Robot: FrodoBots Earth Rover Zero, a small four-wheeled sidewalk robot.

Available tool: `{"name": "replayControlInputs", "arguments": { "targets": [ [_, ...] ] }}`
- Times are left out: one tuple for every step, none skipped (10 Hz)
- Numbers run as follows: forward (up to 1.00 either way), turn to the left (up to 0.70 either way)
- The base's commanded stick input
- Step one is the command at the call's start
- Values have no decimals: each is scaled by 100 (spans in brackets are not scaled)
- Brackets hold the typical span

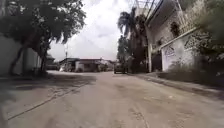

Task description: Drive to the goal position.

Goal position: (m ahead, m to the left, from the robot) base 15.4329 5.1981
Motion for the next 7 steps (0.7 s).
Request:
{"name": "replayControlInputs", "arguments": {
  "targets": [
    [50, 1],
    [50, 1],
    [50, 1],
    [50, 1],
    [50, 1],
    [50, 1],
    [50, 1]
  ]
}}
